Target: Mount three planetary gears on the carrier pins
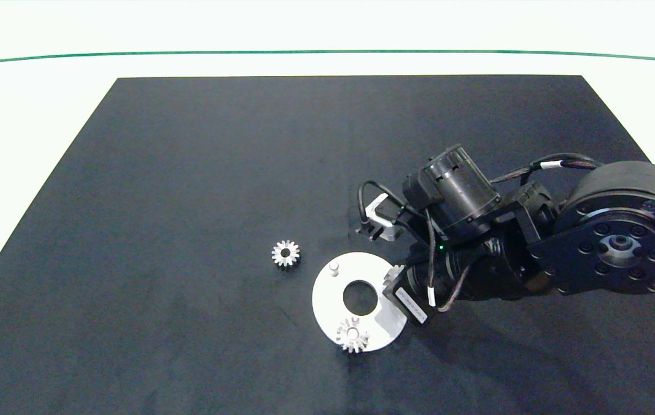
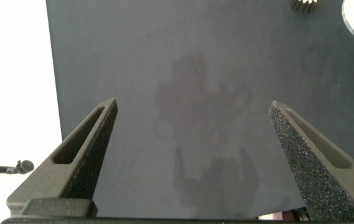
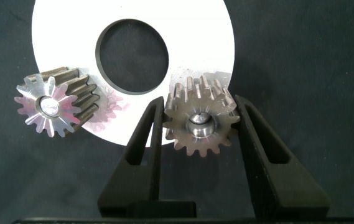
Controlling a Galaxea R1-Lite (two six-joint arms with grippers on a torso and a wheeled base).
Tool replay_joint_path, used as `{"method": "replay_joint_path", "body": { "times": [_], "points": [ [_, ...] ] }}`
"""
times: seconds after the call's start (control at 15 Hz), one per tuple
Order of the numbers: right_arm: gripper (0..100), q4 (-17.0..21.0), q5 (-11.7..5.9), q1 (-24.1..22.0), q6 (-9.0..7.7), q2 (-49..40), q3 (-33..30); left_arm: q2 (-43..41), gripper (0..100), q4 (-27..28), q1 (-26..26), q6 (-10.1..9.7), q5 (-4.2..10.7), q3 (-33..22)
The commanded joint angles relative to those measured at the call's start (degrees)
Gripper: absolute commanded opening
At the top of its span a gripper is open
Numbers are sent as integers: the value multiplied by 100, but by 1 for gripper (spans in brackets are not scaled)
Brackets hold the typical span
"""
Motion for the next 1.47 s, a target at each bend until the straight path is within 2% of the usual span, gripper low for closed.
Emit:
{"method": "replay_joint_path", "body": {
  "times": [0.07,0.33,0.4,0.53,0.6,0.67,0.73,0.8,0.93,1.07,1.13,1.2,1.27,1.4,1.47],
  "points": [
    [100,20,-15,-36,-20,20,6,17,100,5,-2,11,-3,-9],
    [100,20,-15,-45,-20,3,15,17,100,14,-2,11,-3,-9],
    [100,37,-41,-36,-20,-235,147,17,100,14,-2,2,6,0],
    [100,72,-217,-36,-64,-1817,516,26,100,5,7,2,6,44],
    [100,354,-279,-54,-108,-2695,665,70,100,-4,7,20,6,79],
    [100,855,-428,-185,-249,-3451,709,123,100,-13,7,37,6,97],
    [100,1303,-621,-300,-293,-4128,745,264,100,-30,7,64,6,106],
    [100,1637,-727,-344,-302,-4849,824,510,100,-144,-2,64,6,158],
    [100,2015,-762,-502,-319,-5947,999,1019,100,-593,-195,81,-38,308],
    [100,2393,-762,-845,-319,-6651,1228,1556,100,-1182,-872,64,-12,615],
    [100,2428,-762,-933,-328,-6853,1342,1749,100,-1428,-1048,72,-12,730],
    [100,2446,-762,-1135,-389,-7327,1641,2267,100,-2025,-1373,72,-3,941],
    [100,2446,-762,-1319,-442,-7556,1799,2628,100,-2359,-1575,72,-3,1011],
    [100,2446,-753,-1504,-442,-7819,2054,3340,100,-2922,-2032,46,129,1020],
    [100,2419,-744,-1513,-416,-7899,2186,3726,100,-3256,-2235,46,278,1020]
  ]
}}
